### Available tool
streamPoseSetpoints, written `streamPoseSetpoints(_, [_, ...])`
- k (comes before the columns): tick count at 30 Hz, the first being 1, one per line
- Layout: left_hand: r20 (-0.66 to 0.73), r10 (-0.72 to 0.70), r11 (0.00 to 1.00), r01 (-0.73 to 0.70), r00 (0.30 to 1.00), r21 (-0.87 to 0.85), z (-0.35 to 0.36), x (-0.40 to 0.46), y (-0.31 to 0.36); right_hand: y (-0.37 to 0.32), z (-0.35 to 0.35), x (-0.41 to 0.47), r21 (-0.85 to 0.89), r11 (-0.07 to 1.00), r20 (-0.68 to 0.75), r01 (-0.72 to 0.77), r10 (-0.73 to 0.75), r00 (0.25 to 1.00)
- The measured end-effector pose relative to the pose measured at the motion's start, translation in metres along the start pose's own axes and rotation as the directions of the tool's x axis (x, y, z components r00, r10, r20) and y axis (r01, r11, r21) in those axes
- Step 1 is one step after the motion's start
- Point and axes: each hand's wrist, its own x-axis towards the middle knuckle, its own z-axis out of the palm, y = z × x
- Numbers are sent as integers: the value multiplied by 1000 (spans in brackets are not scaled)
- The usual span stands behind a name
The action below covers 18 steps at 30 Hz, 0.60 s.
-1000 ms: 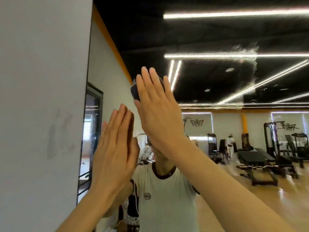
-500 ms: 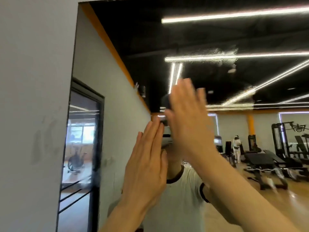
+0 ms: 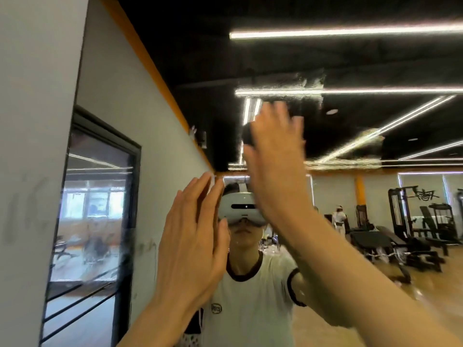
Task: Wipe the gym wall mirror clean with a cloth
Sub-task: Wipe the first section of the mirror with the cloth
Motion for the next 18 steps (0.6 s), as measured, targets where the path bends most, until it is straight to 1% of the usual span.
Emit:
streamPoseSetpoints(2, [-44,-3,1000,4,999,17,4,7,6,-20,19,12,-108,979,15,172,-171,985])
streamPoseSetpoints(3, [-52,-4,1000,5,999,20,5,9,6,-15,19,18,-144,968,24,205,-203,979])
streamPoseSetpoints(4, [-51,-4,1000,5,999,23,6,10,6,-2,13,21,-160,970,59,184,-177,983])
streamPoseSetpoints(5, [-46,-3,1000,4,999,27,6,11,5,17,2,23,-140,983,83,120,-109,991])
streamPoseSetpoints(6, [-39,-2,999,3,999,34,7,11,5,41,-11,22,-112,993,74,35,-27,997])
streamPoseSetpoints(9, [-40,-6,998,9,999,67,8,11,4,107,-47,13,-108,972,-34,-208,205,978])
streamPoseSetpoints(11, [-41,-4,997,7,999,79,9,11,4,110,-48,13,-119,945,-92,-303,294,951])
streamPoseSetpoints(12, [-37,0,996,3,999,84,9,11,4,95,-43,18,-104,947,-100,-303,294,951])
streamPoseSetpoints(13, [-36,4,996,-1,999,86,9,10,4,76,-35,25,-89,964,-103,-250,241,965])
streamPoseSetpoints(15, [-45,10,996,-6,999,84,9,10,5,34,-10,35,-106,993,-77,-50,42,996])
streamPoseSetpoints(17, [-55,10,996,-4,998,92,9,10,6,6,12,40,-139,980,8,143,-143,990])
streamPoseSetpoints(18, [-57,10,995,-4,998,97,9,10,6,7,12,45,-158,967,46,198,-193,980])
